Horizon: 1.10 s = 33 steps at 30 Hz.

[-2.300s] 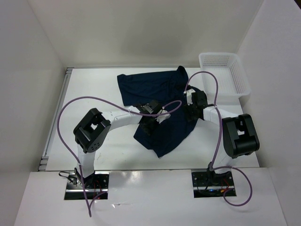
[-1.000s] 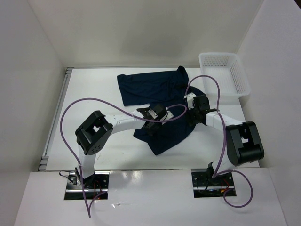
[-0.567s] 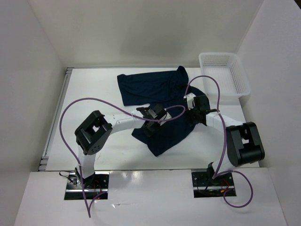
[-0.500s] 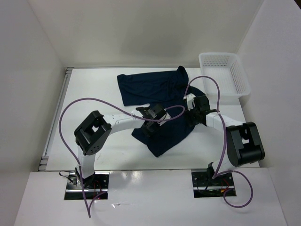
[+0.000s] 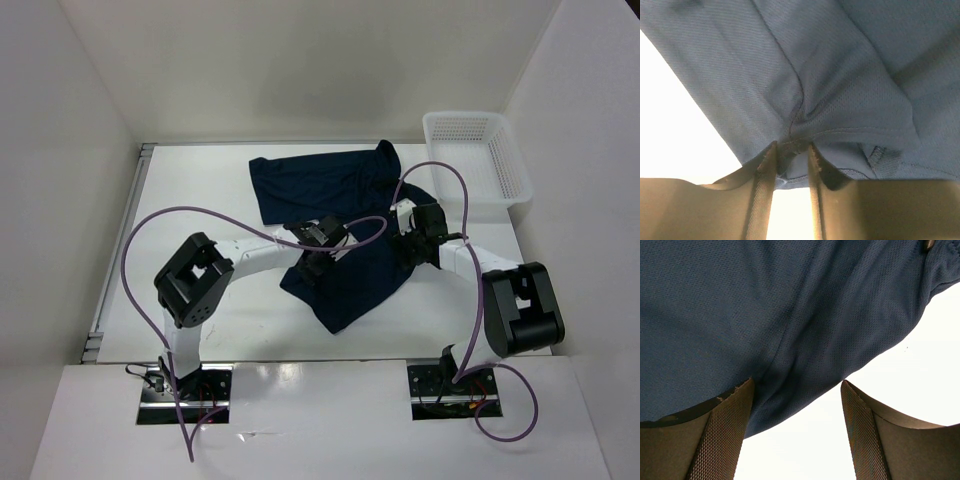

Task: Fold and stack the shorts
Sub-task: Flatten the shorts out

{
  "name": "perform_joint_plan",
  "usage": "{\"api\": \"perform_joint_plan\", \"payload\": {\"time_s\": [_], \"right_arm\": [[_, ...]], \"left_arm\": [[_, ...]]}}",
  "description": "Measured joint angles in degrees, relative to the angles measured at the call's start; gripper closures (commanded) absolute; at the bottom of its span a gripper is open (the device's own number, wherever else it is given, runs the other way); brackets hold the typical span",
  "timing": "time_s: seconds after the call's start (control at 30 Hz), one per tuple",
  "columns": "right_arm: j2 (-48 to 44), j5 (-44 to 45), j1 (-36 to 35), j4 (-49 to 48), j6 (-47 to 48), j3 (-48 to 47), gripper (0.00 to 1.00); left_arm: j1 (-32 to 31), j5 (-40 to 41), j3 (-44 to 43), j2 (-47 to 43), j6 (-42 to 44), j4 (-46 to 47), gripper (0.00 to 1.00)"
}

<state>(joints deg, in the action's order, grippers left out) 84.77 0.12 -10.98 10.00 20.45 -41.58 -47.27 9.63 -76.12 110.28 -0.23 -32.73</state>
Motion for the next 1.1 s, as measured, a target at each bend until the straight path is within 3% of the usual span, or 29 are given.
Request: {"api": "perform_joint_plan", "payload": {"time_s": [0.17, 0.27, 0.5, 0.7, 0.87, 1.1], "right_arm": [[-0.6, -0.1, 0.0, 0.1, 0.0, 0.5, 0.25], [-1.0, 0.3, 0.0, 0.1, 0.3, 1.0, 0.28], [-1.1, 1.6, 0.0, -0.2, 3.0, 1.9, 0.32], [-1.0, 0.4, -1.5, -0.1, 8.9, 1.9, 0.32], [-0.1, -2.6, -5.7, 3.1, 12.0, -0.3, 0.32], [1.7, -9.2, -7.9, 9.6, 7.4, -8.5, 0.32]], "left_arm": [[0.4, 0.6, 0.0, 0.0, 0.1, 0.6, 0.93], [1.4, 0.6, -0.9, 0.1, 0.1, 0.2, 0.96], [12.5, -4.0, -8.6, -0.5, 0.1, -2.2, 0.93], [24.6, -9.1, -6.8, -1.8, 0.0, -3.6, 0.92], [29.0, -12.5, -6.0, 0.0, 0.0, -4.7, 0.89], [34.7, -11.4, -6.0, 1.6, 0.0, -3.2, 0.71]]}}
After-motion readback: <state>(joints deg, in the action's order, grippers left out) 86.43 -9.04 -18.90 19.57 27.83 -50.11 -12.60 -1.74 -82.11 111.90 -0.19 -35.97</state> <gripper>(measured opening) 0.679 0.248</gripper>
